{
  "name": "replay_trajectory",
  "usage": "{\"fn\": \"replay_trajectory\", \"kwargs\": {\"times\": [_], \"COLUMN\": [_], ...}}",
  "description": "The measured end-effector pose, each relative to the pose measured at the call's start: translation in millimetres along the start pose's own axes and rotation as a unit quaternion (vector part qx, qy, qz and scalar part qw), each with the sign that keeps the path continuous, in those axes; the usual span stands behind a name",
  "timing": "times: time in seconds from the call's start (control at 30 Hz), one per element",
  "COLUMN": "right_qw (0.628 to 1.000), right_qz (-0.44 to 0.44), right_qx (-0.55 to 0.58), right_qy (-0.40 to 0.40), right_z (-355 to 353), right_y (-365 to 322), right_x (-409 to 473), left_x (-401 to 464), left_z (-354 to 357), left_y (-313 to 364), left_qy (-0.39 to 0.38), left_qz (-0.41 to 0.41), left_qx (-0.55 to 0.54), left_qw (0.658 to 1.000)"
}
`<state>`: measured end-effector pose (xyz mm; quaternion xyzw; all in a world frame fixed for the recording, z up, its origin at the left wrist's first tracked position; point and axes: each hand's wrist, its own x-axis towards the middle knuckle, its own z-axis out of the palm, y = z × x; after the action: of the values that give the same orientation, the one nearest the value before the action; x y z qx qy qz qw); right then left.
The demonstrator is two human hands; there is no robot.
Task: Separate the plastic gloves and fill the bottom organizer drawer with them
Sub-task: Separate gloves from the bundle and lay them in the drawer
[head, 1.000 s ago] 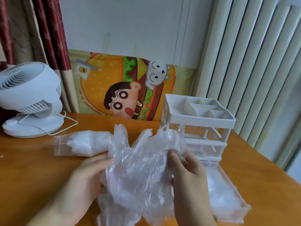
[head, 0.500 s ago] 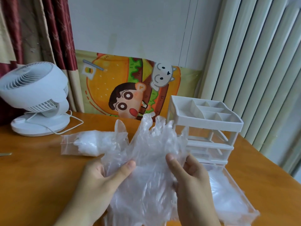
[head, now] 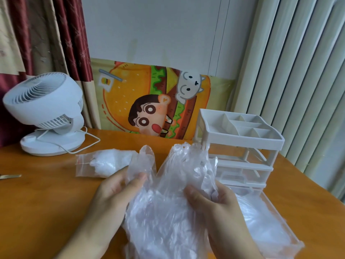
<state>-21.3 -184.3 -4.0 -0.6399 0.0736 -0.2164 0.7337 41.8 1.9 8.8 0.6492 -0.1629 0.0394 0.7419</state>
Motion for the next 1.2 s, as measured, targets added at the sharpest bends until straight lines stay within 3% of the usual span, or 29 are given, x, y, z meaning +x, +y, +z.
{"fn": "replay_trajectory", "kwargs": {"times": [0.17, 0.33, 0.47, 0.7, 0.8, 1.0, 1.2], "right_qw": [1.000, 1.000, 1.000, 0.993, 0.992, 0.999, 0.996], "right_qz": [0.001, 0.004, -0.012, -0.038, -0.031, -0.046, -0.031], "right_qx": [0.008, 0.003, 0.005, 0.068, 0.075, 0.018, 0.049], "right_qy": [0.018, 0.019, 0.014, 0.094, 0.095, 0.020, 0.075], "right_z": [1.8, 1.7, -0.2, -11.4, -11.1, -9.1, -9.3], "right_y": [-2.2, -4.4, -3.8, -22.1, -20.6, -19.8, -19.3], "right_x": [-1.6, -2.1, -2.7, -3.5, -4.2, -6.7, -5.7], "left_x": [8.7, 1.6, -4.3, -0.9, 1.2, 3.0, 0.3], "left_z": [-5.9, -6.7, -2.5, -6.8, -7.5, -7.7, -6.3], "left_y": [-4.7, -9.8, -12.7, -12.1, -15.9, -17.9, -18.2], "left_qy": [0.065, -0.107, -0.146, -0.111, -0.102, -0.114, -0.127], "left_qz": [-0.039, -0.226, -0.184, -0.125, -0.110, -0.114, -0.121], "left_qx": [-0.039, -0.031, 0.001, -0.021, -0.043, -0.046, -0.044], "left_qw": [0.996, 0.968, 0.972, 0.986, 0.988, 0.986, 0.983]}}
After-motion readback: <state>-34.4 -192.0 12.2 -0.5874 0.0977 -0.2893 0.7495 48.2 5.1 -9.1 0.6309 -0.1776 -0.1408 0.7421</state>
